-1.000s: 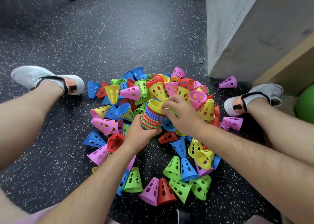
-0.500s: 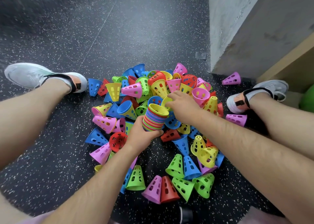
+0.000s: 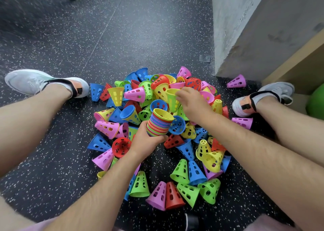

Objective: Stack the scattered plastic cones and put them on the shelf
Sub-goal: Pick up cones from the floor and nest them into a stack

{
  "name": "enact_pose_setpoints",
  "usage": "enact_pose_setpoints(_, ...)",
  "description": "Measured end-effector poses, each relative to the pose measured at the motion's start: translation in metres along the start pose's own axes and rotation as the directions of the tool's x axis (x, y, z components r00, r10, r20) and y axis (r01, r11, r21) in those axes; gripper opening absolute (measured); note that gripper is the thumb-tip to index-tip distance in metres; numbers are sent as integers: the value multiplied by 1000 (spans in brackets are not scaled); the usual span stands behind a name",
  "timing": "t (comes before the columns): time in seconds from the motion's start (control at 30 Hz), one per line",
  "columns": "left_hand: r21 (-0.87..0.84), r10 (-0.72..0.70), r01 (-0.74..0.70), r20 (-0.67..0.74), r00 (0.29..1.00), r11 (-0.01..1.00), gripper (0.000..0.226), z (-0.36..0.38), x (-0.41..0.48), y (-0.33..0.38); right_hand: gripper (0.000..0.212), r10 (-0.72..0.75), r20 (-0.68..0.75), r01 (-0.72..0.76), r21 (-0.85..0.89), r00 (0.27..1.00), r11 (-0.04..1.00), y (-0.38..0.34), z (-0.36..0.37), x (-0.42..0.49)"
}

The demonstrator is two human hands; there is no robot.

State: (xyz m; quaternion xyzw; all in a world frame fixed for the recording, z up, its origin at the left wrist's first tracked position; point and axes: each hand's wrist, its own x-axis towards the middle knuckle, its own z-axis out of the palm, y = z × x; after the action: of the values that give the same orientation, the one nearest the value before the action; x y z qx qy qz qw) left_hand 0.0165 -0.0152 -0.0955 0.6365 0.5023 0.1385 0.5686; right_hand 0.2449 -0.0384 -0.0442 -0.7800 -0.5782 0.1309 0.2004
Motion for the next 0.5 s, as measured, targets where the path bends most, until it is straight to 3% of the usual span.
enact_pose_setpoints(0.17,-10,-7,7,-6,1000,1000,65,-2,2,1,29,-46,-132,65,145,990,987,-6,-28,-14)
enact_pose_setpoints(0.5,1,25,-25,-32,999,1000,63,-1,-5,8,30,-161,-30,163,146,987,976,-14,-9,-29)
